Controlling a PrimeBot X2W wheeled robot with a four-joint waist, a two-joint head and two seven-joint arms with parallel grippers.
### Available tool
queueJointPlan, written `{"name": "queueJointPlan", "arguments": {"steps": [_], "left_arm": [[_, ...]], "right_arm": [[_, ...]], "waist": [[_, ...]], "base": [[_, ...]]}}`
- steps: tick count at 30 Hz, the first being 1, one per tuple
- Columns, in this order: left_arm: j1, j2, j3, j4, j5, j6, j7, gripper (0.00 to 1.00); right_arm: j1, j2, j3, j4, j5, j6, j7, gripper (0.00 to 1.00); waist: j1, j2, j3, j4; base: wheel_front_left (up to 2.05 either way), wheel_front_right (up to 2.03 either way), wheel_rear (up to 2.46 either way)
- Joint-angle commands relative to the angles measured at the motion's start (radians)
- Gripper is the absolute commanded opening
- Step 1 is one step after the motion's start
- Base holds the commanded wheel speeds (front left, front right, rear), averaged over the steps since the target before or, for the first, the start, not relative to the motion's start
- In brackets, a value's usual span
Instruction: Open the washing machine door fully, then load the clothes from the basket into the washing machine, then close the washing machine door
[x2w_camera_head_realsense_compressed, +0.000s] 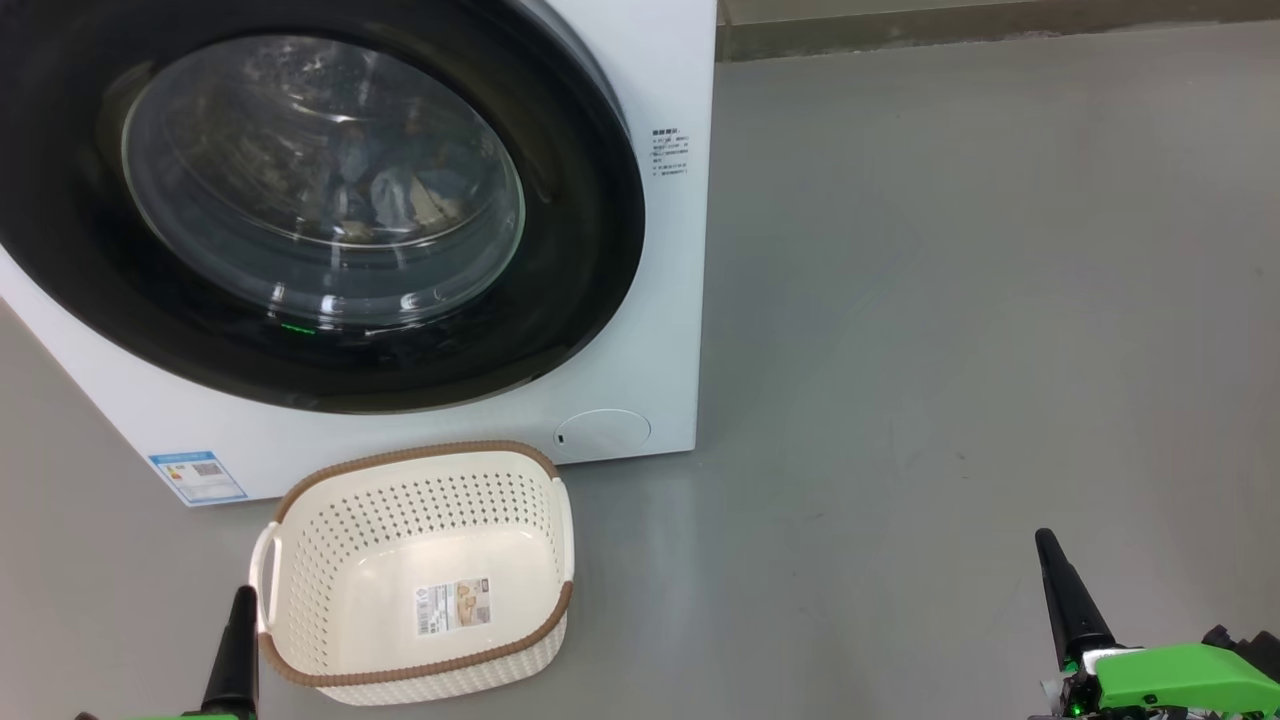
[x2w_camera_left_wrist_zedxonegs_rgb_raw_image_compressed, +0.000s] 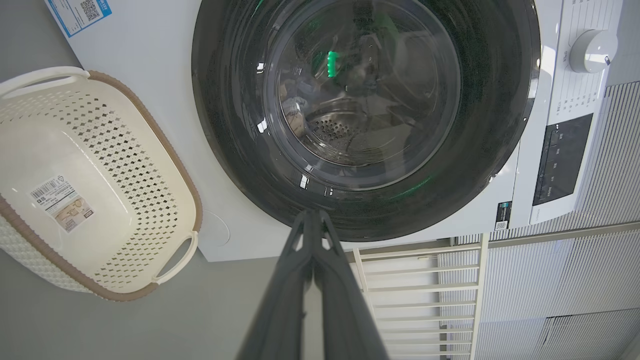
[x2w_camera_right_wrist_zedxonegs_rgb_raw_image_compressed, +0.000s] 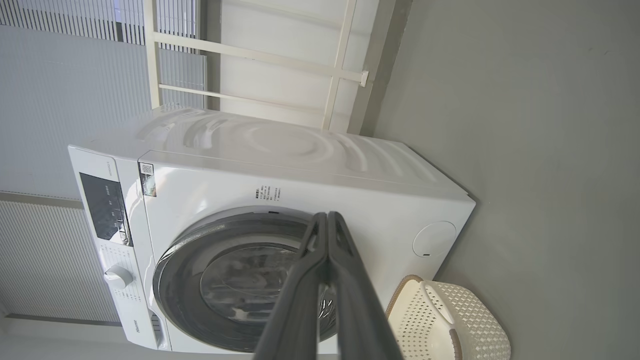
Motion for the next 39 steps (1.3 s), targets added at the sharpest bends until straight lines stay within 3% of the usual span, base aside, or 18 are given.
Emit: {"name": "queueJointPlan", "arguments": {"steps": [1,15,39], "left_arm": [[-0.050,0.022,0.028,-0.019,-0.029,-0.003,0.011,0.00],[-0.082,0.025,0.031,-0.012,-0.186,-0.003,0.051,0.00],[-0.083,0.025,0.031,-0.012,-0.190,-0.003,0.052,0.00]], "right_arm": [[-0.045,-0.011,0.017,-0.026,0.028,-0.001,0.009,0.00],[-0.061,-0.011,0.004,-0.026,0.178,-0.001,0.051,0.00],[-0.062,-0.009,0.000,-0.026,0.178,-0.001,0.054,0.00]], "waist": [[-0.0001,0.0000,0.000,0.000],[-0.0001,0.0000,0.003,-0.005],[-0.0001,0.0000,0.003,-0.005]], "base": [[0.00,0.00,0.00],[0.00,0.00,0.00],[0.00,0.00,0.00]]}}
